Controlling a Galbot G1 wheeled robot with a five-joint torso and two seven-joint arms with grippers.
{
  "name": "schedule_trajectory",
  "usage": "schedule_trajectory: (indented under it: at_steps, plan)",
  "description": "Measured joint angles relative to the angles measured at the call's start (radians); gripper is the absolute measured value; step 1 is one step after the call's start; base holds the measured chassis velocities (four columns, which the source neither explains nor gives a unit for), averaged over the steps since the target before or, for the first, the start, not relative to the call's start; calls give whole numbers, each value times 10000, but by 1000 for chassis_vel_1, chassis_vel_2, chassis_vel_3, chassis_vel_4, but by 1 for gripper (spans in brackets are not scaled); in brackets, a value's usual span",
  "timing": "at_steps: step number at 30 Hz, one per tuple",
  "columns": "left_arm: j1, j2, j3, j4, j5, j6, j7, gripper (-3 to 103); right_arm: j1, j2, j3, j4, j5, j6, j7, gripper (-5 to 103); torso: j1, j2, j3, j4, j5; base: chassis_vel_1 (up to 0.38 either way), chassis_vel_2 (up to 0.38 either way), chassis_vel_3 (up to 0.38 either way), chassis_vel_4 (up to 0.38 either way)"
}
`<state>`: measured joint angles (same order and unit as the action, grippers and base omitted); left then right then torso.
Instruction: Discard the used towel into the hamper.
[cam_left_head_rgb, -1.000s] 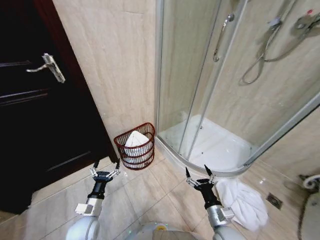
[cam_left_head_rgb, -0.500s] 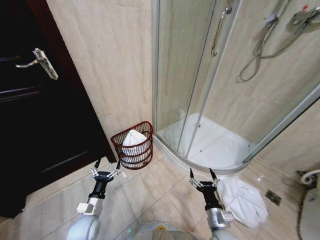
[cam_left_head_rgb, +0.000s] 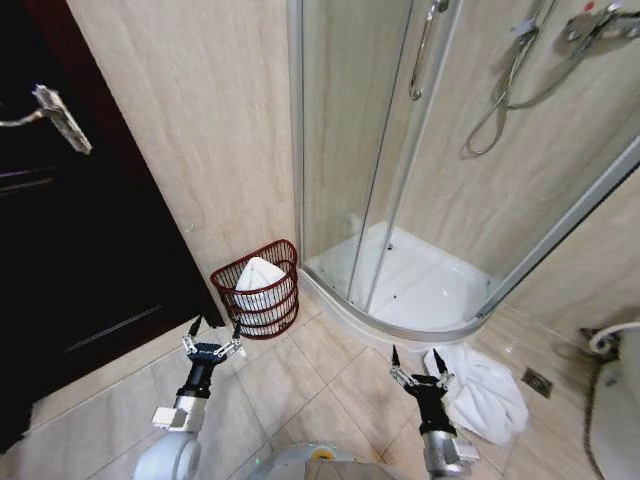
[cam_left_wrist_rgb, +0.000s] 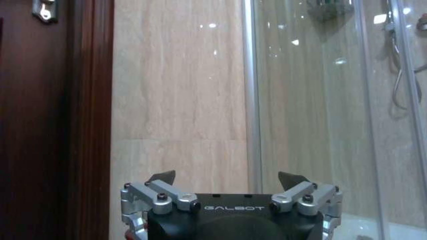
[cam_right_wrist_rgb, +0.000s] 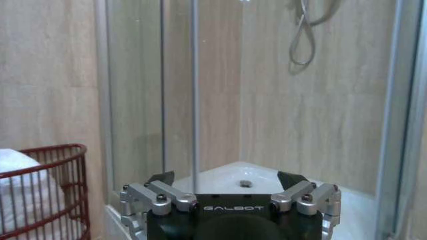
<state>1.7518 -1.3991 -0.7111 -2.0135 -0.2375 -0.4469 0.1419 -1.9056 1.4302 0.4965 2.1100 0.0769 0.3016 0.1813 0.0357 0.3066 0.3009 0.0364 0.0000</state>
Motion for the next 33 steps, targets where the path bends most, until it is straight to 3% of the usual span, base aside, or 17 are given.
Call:
schedule_trajectory:
  at_steps: [20, 33]
  plan:
    - [-42, -77, -30, 140, 197, -76, 1, 100, 79, 18, -3, 85, -13, 1, 260, 100, -273, -709, -435, -2, 0, 0, 0, 0, 0]
    - [-122, -182, 41, 206, 283, -25, 9, 100, 78, -34, -102, 1, -142, -127, 964, 100, -351, -1221, -818, -1, 0, 0, 0, 0, 0]
